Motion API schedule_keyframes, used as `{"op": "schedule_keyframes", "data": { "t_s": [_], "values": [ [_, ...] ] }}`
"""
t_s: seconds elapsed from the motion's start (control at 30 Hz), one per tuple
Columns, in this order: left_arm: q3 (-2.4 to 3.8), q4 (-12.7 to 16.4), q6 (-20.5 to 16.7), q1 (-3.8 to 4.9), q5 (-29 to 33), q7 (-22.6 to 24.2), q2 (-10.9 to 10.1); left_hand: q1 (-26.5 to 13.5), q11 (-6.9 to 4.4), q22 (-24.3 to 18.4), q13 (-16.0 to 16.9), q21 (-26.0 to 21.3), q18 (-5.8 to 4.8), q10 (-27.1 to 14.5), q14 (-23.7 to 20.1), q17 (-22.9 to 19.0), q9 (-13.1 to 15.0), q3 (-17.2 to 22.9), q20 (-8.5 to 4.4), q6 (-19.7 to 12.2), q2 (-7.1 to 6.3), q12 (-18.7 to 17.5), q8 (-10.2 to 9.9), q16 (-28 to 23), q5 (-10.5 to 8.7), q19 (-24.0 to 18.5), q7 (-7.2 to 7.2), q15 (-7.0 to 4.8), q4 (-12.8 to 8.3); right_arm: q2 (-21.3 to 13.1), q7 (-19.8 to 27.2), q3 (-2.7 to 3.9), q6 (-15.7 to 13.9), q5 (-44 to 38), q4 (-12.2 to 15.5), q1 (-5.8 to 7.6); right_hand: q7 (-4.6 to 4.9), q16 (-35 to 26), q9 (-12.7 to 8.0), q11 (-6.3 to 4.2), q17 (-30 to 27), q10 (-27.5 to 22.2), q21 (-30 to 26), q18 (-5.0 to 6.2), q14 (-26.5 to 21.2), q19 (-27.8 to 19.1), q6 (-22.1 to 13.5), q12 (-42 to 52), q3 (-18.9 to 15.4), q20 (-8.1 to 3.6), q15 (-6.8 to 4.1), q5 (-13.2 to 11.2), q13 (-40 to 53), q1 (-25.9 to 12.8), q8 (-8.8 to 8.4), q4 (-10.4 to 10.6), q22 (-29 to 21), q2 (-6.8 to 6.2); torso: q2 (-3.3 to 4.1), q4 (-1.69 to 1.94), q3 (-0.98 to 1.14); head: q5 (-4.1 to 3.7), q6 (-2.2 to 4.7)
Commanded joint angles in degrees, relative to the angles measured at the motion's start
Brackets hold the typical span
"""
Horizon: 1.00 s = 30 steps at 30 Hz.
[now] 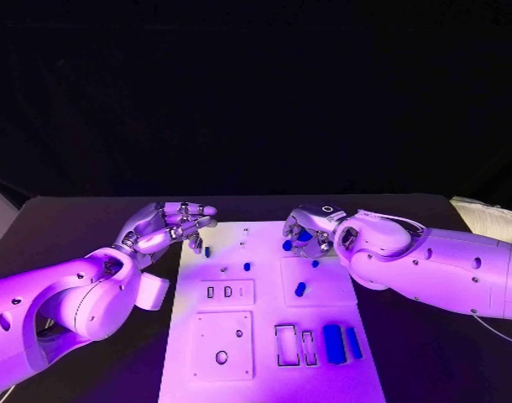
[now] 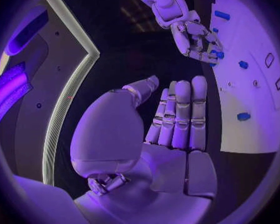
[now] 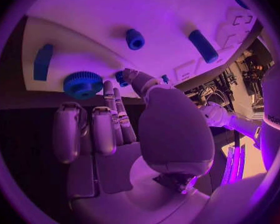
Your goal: Assemble the parts on the task board
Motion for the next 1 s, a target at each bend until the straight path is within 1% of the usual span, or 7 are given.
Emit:
{"op": "schedule_keyframes", "data": {
  "t_s": [0.03,0.17,0.33,0.47,0.63,0.8,1.0],
  "values": [
    [0.05,0.21,1.27,0.08,-0.33,0.12,-0.05,-0.54,0.09,0.09,-0.03,0.28,0.07,-0.47,-0.46,-0.11,0.10,0.45,0.14,-0.55,0.13,-0.09,-0.21,0.33,-0.06,0.40,0.05,0.13,0.06,0.10,-0.37,-0.01,-1.39,0.38,0.04,-0.10,-0.15,-1.46,0.59,-0.19,-3.13,1.28,6.56,-2.57,2.40,3.96,0.59,0.12,1.32,-0.17,-0.41,0.10,0.55,0.50,0.55,0.11,10.10,-0.25,0.68,0.25,-0.29,-0.21,0.30],
    [0.05,0.17,1.28,0.08,-0.32,0.05,-0.13,-0.57,0.12,0.16,-0.04,0.37,0.07,-0.57,-0.49,-0.14,0.10,0.49,0.16,-0.59,0.16,-0.13,-0.23,0.32,-0.06,0.39,0.07,0.15,0.07,0.18,-0.50,-0.01,-1.46,0.73,0.14,-0.18,-0.22,-0.80,1.19,-0.42,-2.27,2.74,7.61,-2.84,2.71,4.40,1.04,0.43,2.09,-0.30,-0.50,0.01,1.31,0.28,0.97,0.42,11.62,-0.25,1.32,0.23,-0.22,-0.08,0.70],
    [0.06,0.12,1.34,0.09,-0.32,-0.07,-0.16,-0.58,0.16,0.17,-0.07,0.45,0.08,-0.74,-0.54,-0.19,0.09,0.58,0.18,-0.67,0.21,-0.20,-0.26,0.31,-0.06,0.31,0.10,0.19,0.08,0.32,-0.34,0.00,-1.84,1.23,0.32,-0.27,-0.21,-0.28,1.92,-0.47,-1.70,3.32,7.54,-2.79,2.89,4.28,2.40,0.39,2.70,-0.37,-0.54,-0.03,1.90,0.17,1.83,0.66,11.46,0.00,1.91,0.32,-0.29,-0.05,1.11],
    [0.06,0.00,1.37,0.09,-0.32,-0.19,-0.20,-0.56,0.19,0.15,-0.09,0.50,0.10,-0.89,-0.58,-0.23,0.10,0.65,0.20,-0.71,0.24,-0.26,-0.28,0.30,-0.06,0.22,0.11,0.21,0.06,0.36,-0.24,0.00,-2.24,1.41,0.68,-0.30,-0.23,-0.08,2.47,-0.58,-1.54,3.92,7.65,-2.81,2.93,4.29,3.36,0.50,3.17,-0.38,-0.60,0.06,2.36,0.30,2.45,0.73,11.61,0.32,2.26,0.29,-0.26,-0.08,1.39],
    [0.06,-0.06,1.37,0.09,-0.32,-0.35,-0.26,-0.54,0.20,0.18,-0.10,0.55,0.10,-0.94,-0.60,-0.25,0.10,0.70,0.21,-0.73,0.26,-0.29,-0.29,0.30,-0.06,0.21,0.12,0.22,0.04,0.32,-0.33,0.01,-2.57,1.49,0.90,-0.33,-0.35,0.08,3.07,-0.68,-1.44,4.21,7.72,-2.82,2.94,4.30,4.37,0.46,3.53,-0.43,-0.68,0.18,2.72,0.40,3.10,0.79,11.72,0.69,2.84,0.31,-0.36,-0.20,1.83],
    [0.07,-0.12,1.43,0.09,-0.32,-0.51,-0.28,-0.50,0.22,0.26,-0.11,0.63,0.09,-1.03,-0.61,-0.28,0.10,0.77,0.22,-0.76,0.30,-0.32,-0.30,0.30,-0.06,0.20,0.14,0.23,0.01,0.27,-0.48,0.01,-3.21,1.51,1.16,-0.35,-0.86,0.37,4.28,-1.08,-1.19,4.81,7.85,-2.84,2.98,4.32,5.92,0.47,4.26,-0.65,-0.99,0.39,3.42,1.17,4.29,0.44,11.93,1.56,3.15,0.37,-0.44,-0.24,2.06],
    [0.07,-0.21,1.47,0.09,-0.32,-0.66,-0.27,-0.45,0.25,0.40,-0.13,0.76,0.08,-1.12,-0.62,-0.31,0.10,0.84,0.24,-0.83,0.29,-0.36,-0.33,0.30,-0.06,0.23,0.18,0.24,-0.04,0.09,-1.26,0.01,-5.61,1.76,1.77,-0.37,-1.44,0.63,5.86,-1.67,-0.98,5.95,8.01,-2.89,3.01,4.37,7.07,0.76,5.41,-1.06,-1.47,-0.89,4.47,2.09,5.56,-0.12,12.20,3.14,3.61,0.48,-0.53,-0.29,2.56]
  ]
}}
